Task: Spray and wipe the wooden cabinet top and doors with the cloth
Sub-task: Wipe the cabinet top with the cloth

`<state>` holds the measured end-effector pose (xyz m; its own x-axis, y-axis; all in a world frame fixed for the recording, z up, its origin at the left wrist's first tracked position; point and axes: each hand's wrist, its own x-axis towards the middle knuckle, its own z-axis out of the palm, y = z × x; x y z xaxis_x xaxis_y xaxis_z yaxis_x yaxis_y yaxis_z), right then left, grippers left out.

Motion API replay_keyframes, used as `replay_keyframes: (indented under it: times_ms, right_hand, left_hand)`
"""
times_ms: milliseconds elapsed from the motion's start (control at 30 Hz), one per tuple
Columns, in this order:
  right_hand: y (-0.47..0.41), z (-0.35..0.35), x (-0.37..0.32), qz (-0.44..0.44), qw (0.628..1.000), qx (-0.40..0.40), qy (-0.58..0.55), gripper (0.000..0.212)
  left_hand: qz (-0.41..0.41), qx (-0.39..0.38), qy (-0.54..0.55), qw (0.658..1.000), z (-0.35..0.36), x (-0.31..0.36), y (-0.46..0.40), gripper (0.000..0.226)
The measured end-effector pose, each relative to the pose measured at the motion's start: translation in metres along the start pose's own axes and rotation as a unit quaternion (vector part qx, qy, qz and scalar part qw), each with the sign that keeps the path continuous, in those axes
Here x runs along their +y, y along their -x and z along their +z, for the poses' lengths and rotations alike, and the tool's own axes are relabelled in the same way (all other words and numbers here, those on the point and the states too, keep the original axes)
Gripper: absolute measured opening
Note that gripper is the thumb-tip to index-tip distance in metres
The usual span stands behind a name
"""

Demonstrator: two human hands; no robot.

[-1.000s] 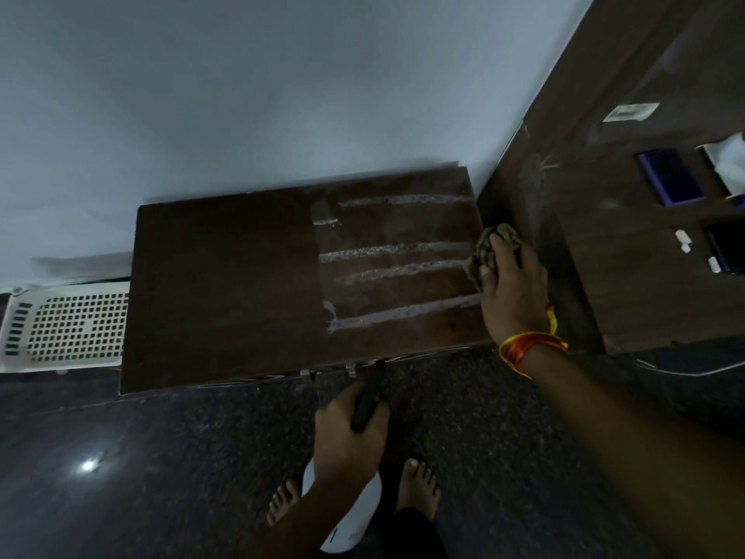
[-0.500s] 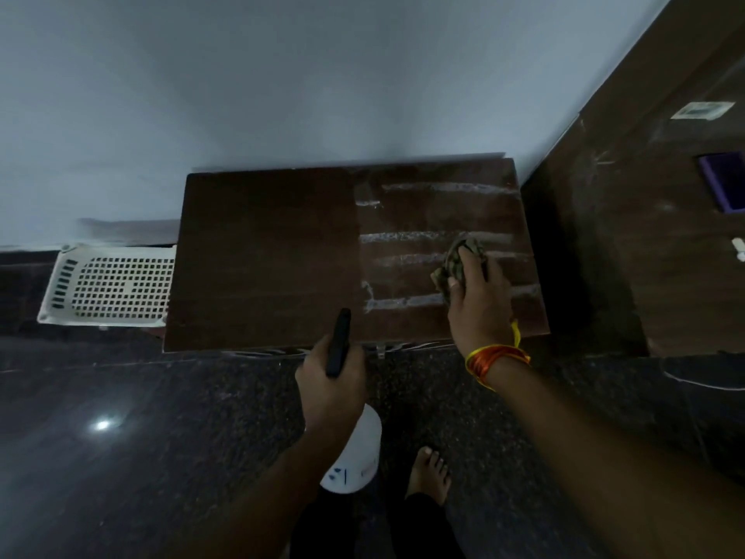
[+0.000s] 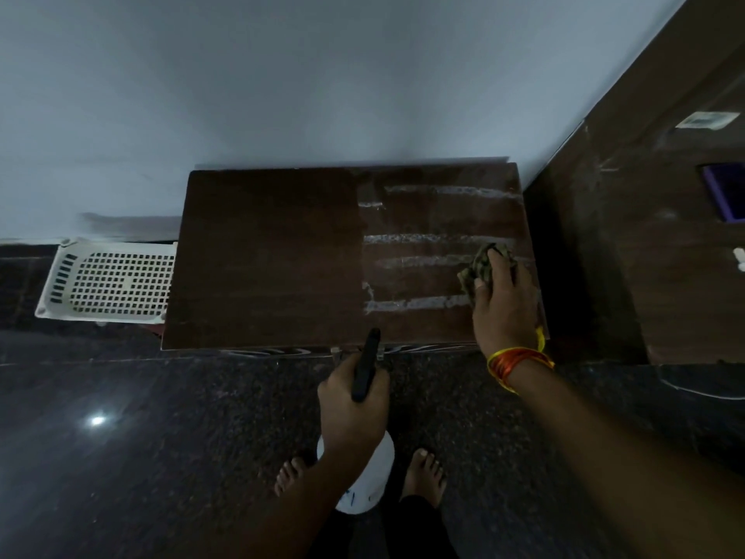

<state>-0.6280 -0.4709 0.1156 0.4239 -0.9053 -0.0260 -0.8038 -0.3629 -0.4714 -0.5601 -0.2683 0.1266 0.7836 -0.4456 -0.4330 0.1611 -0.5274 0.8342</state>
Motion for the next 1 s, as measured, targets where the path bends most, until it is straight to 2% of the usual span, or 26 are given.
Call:
replay_keyframes:
  times_ms: [100,200,300,333,433,767,867,1000]
  right_hand:
    - [-0.007,-0.009,0.015,0.027,1.0,0.006,0.011,0.048]
    - [-0.013,-0.018,0.029,0.044,0.999,0.007,0.01,0.048]
    - [-0.018,-0.027,0.041,0.045,0.999,0.006,0.012,0.048]
    - [-0.019,-0.029,0.044,0.046,0.999,0.004,0.011,0.048]
    - [-0.023,-0.033,0.05,0.054,0.998,0.001,0.009,0.048]
    - [-0.032,-0.043,0.057,0.054,0.998,-0.021,-0.008,0.048]
    - [-0.035,-0.044,0.06,0.055,0.998,-0.014,-0.002,0.048]
    - [-0.036,-0.044,0.066,0.054,0.998,-0.002,0.01,0.048]
  left_hand:
    - [0.013,-0.035,-0.013,0.999,0.018,0.0,0.009,0.029]
    - [0.063,-0.078,-0.084,0.991,0.032,0.009,0.01,0.033]
    - [0.148,-0.141,-0.19,0.96,0.037,0.02,0.003,0.007]
    - [0.167,-0.155,-0.216,0.949,0.037,0.024,-0.001,0.004]
    - [0.216,-0.158,-0.285,0.92,0.037,0.037,-0.016,0.018]
    - [0.34,-0.203,-0.411,0.821,0.05,0.052,-0.043,0.031]
    - [0.35,-0.212,-0.424,0.808,0.051,0.049,-0.045,0.034]
    - [0.345,-0.215,-0.417,0.813,0.048,0.043,-0.045,0.033]
